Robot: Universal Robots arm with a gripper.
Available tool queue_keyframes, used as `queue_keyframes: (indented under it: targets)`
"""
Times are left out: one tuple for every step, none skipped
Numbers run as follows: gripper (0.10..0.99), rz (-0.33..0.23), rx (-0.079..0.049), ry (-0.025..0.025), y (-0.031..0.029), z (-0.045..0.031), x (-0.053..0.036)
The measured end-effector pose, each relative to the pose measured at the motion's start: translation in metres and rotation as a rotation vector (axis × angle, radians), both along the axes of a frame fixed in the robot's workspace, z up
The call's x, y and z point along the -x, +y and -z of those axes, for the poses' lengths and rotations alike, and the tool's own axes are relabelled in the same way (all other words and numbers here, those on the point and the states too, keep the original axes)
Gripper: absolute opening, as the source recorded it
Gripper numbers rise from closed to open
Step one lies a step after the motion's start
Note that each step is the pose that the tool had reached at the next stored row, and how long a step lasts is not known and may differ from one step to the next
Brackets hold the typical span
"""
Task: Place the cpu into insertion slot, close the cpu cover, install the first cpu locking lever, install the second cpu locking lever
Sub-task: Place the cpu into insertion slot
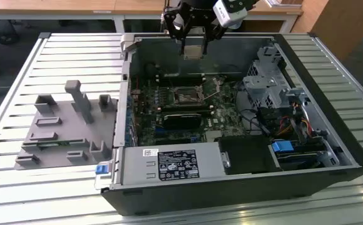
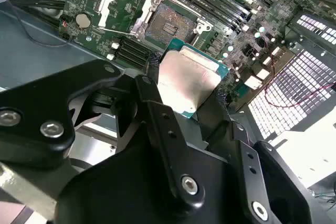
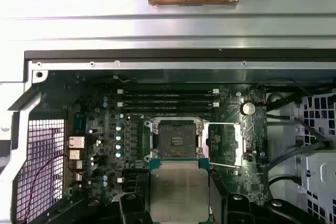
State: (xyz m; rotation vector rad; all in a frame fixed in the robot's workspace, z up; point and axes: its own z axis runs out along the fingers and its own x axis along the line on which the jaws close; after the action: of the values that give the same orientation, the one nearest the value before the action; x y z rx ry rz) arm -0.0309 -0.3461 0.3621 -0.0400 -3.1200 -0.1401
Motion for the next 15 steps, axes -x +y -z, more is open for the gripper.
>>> queue_keyframes:
  targets:
    - [0.537,0.000,0.000,0.0000,0.0000,0.0000,0.0000]
    - [0.537,0.000,0.000,0.0000,0.0000,0.0000,0.0000]
    - [0.537,0.000,0.000,0.0000,0.0000,0.0000,0.0000]
    - [0.537,0.000,0.000,0.0000,0.0000,0.0000,0.0000]
    - [0.537,0.000,0.000,0.0000,0.0000,0.0000,0.0000]
    - [0.537,0.000,0.000,0.0000,0.0000,0.0000,0.0000]
    - [0.537,0.000,0.000,0.0000,0.0000,0.0000,0.0000]
    - [0.537,0.000,0.000,0.0000,0.0000,0.0000,0.0000]
    - [0.537,0.000,0.000,0.0000,0.0000,0.0000,0.0000]
    - [0.537,0.000,0.000,0.0000,0.0000,0.0000,0.0000]
    - [0.537,0.002,0.000,0.0000,0.0000,0.0000,0.0000]
    - [0.537,0.008,0.000,0.0000,0.0000,0.0000,0.0000]
    - [0.537,0.022,0.000,0.0000,0.0000,0.0001,0.0000]
    - [0.537,0.041,0.000,0.0001,0.0000,0.0001,0.0000]
    - [0.537,0.060,0.000,0.0000,0.0000,0.0002,0.0000]
